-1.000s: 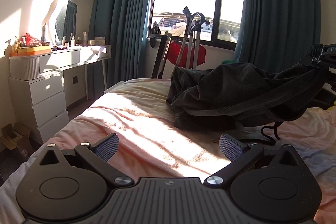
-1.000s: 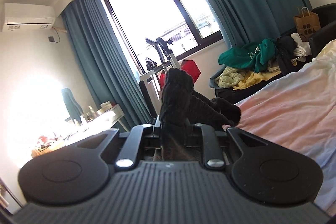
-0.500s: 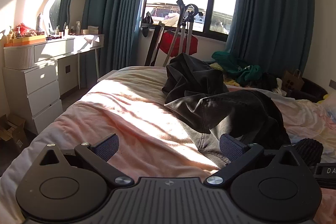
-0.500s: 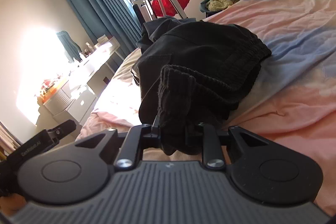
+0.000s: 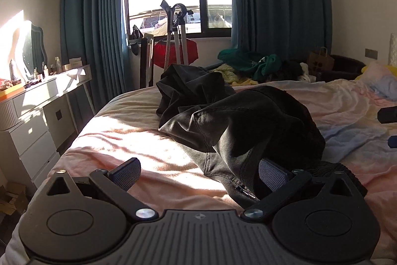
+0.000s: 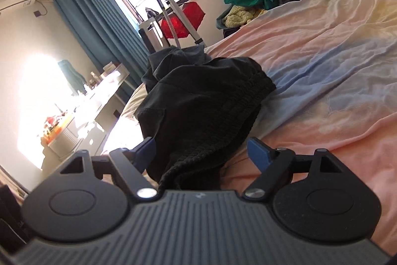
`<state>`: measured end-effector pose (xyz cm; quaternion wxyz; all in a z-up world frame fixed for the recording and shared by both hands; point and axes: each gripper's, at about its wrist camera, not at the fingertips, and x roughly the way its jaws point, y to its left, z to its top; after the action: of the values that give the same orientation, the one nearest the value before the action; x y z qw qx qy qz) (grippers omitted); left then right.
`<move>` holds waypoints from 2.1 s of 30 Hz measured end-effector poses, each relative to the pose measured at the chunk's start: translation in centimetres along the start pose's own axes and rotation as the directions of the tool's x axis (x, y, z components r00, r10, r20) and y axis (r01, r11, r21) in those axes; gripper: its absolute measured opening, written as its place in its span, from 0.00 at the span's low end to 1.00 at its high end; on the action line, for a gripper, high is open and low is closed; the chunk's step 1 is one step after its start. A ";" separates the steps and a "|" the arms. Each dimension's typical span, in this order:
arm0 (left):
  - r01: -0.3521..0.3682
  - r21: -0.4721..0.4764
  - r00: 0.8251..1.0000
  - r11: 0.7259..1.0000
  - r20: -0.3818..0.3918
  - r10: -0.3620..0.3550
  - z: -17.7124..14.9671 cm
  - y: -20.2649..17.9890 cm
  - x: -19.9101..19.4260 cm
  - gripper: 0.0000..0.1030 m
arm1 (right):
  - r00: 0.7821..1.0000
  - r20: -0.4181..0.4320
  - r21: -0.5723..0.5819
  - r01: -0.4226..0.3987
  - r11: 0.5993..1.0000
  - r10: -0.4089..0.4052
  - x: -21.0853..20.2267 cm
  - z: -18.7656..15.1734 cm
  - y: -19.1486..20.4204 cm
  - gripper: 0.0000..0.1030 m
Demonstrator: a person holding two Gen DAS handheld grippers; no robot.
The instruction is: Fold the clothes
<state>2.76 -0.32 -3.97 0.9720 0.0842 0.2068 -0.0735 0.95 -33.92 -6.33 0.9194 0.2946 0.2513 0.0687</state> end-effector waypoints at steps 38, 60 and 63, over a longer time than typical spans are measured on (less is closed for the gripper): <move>0.140 0.857 0.985 0.496 -0.172 0.019 3.2 -29.5 26.2 0.35 | 0.954 0.046 0.372 0.259 0.891 -0.297 2.8 2.9 -14.4 0.82; -0.383 -0.091 0.920 0.919 0.057 0.389 20.5 12.6 12.5 0.07 | 0.924 0.073 0.056 0.372 0.926 -0.376 6.2 1.7 -7.0 0.81; -0.448 -0.182 0.886 0.876 0.040 0.461 21.0 18.8 12.0 0.07 | 0.923 0.056 0.016 0.379 0.925 -0.380 7.3 1.2 -6.2 0.81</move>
<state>25.09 12.65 12.43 0.9732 0.0453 0.1466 0.1711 7.75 -37.52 -12.16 0.9215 0.2445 0.2771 -0.1197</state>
